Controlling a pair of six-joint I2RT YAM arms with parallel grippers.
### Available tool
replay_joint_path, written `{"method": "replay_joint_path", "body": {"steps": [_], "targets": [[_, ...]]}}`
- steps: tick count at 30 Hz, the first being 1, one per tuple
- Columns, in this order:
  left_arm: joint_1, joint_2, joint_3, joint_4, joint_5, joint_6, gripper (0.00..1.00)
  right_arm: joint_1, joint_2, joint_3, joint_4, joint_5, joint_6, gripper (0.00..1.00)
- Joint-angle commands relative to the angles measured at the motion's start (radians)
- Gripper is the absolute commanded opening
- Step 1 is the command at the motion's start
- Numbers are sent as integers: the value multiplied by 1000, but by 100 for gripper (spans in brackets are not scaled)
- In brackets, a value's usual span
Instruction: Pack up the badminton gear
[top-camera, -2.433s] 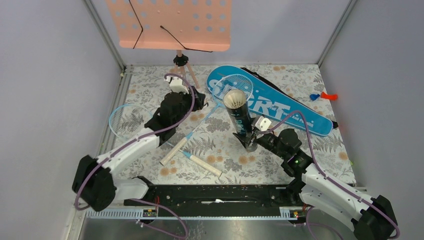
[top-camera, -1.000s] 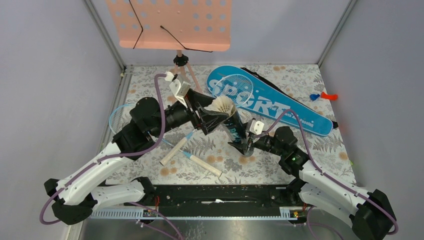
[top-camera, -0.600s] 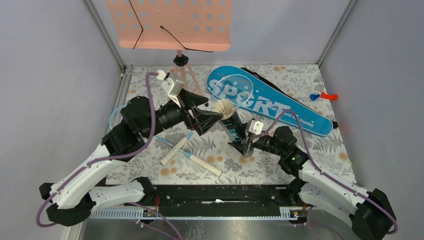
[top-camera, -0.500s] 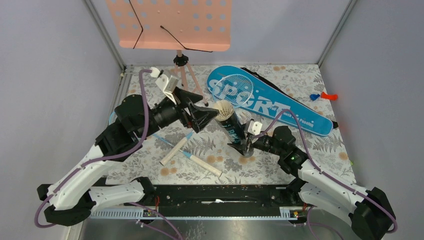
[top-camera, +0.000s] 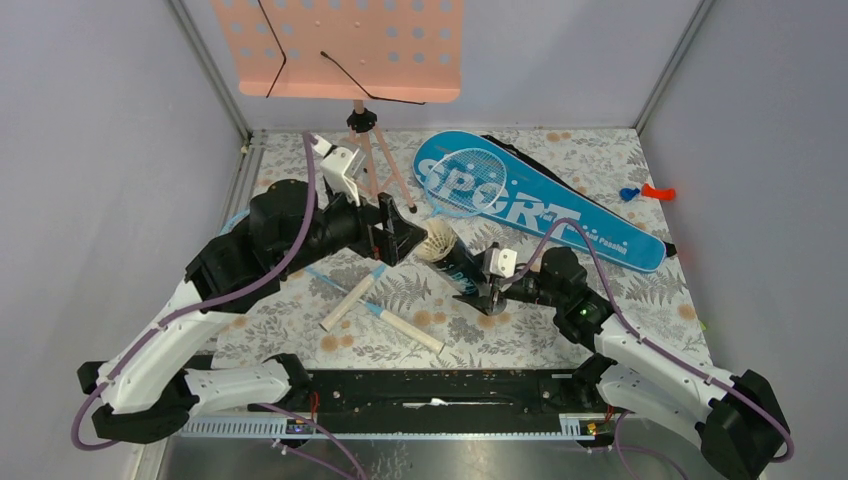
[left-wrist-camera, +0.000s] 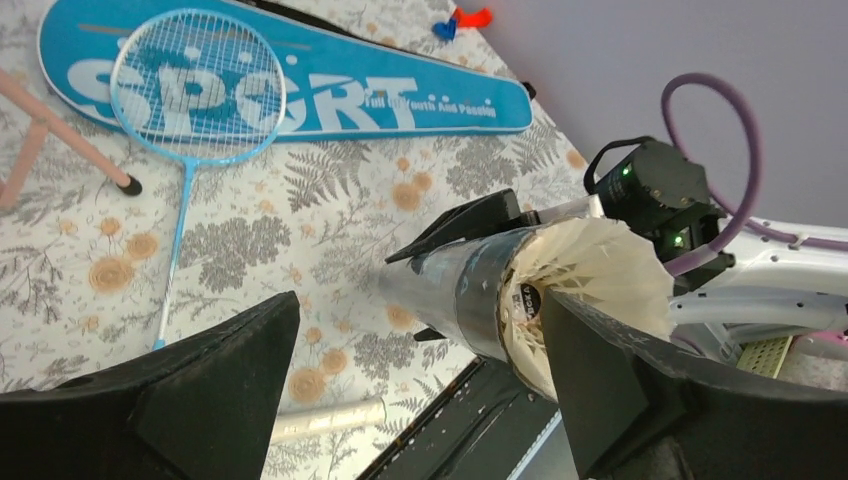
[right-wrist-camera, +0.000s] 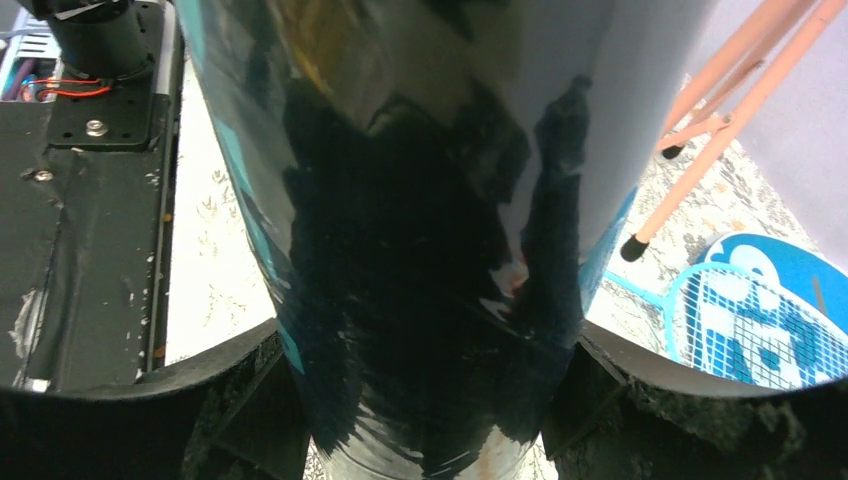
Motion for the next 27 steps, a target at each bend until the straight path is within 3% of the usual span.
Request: {"method": "replay_joint_path", "body": {"steps": [1,6,15,21,27], "targets": [[-4,16,1,-44,43,-26,99,-5,7,71,11,-80,-38,20],[-4,82,22,-156,15,-40,99,-4,-4,69,6,-87,-46,19],[-4,270,97,-300,174,12,99,-4,-3,71,-8,-135,-55,19],[-9,363,130,-292,219,34,99,-4,4,66,23,-142,-39,18],[-16,314,176,-203,152,19,99,-5,10,46,111,-47,17,17]]}}
